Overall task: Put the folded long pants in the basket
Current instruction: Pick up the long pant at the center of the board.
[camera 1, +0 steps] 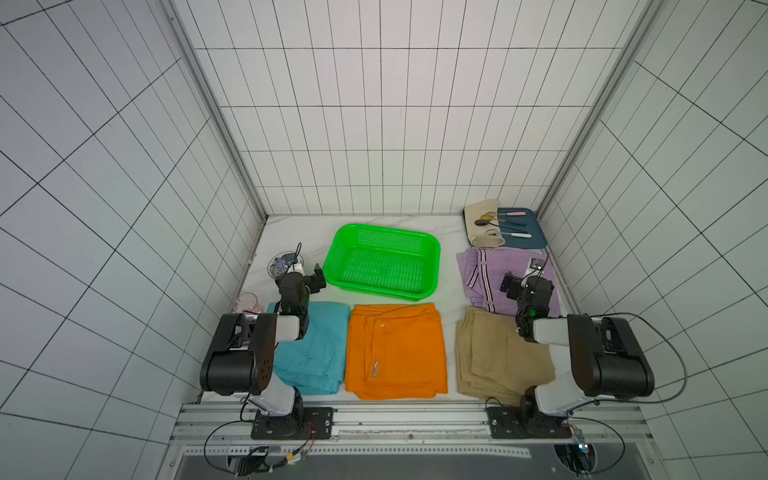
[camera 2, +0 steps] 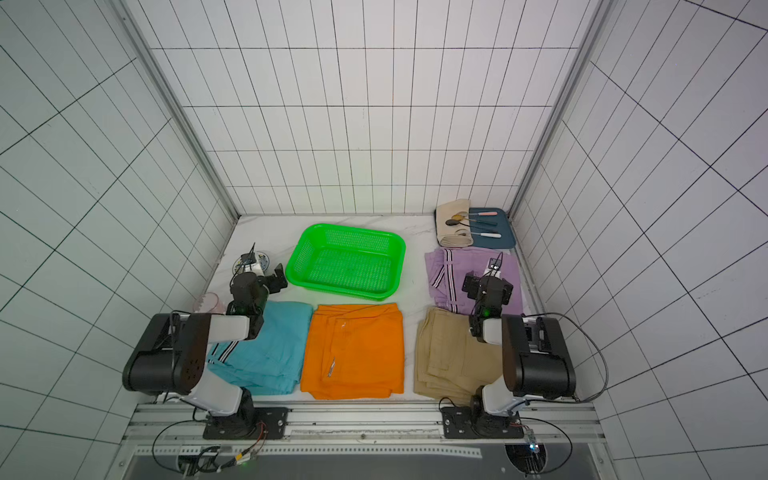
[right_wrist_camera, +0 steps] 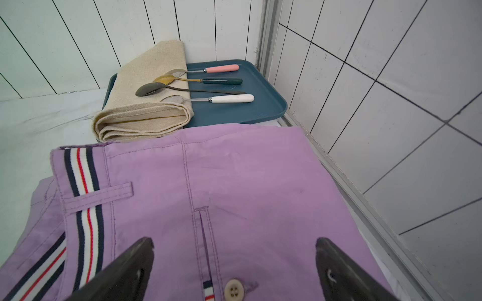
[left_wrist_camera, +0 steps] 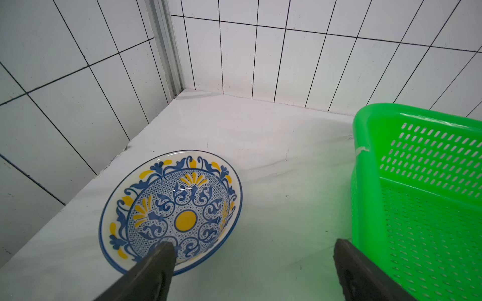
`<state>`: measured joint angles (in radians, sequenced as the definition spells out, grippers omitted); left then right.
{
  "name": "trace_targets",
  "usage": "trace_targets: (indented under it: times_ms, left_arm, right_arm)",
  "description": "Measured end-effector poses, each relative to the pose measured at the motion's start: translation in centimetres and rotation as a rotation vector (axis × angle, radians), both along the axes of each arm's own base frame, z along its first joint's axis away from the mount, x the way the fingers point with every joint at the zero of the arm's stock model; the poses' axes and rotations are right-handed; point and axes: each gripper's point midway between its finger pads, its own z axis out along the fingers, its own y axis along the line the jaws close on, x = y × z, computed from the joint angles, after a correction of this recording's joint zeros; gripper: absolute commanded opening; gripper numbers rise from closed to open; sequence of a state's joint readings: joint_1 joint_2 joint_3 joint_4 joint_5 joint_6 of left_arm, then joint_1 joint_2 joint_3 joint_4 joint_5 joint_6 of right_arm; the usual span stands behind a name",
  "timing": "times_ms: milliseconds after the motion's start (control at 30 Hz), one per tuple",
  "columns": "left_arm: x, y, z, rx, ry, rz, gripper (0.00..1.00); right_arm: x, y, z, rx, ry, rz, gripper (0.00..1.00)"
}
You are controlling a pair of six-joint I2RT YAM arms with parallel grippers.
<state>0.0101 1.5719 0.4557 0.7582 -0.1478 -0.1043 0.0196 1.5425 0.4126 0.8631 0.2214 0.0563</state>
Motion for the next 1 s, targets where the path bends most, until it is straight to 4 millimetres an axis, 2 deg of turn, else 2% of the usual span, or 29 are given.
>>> trace_targets:
  times_ms: [1000]
  left_arm:
    - [0.04, -0.03, -0.02, -0.009, 0.000, -0.017, 0.97]
  right_arm:
    - [0.04, 0.36, -0.14, 0.008, 0.005, 0.021, 0.99]
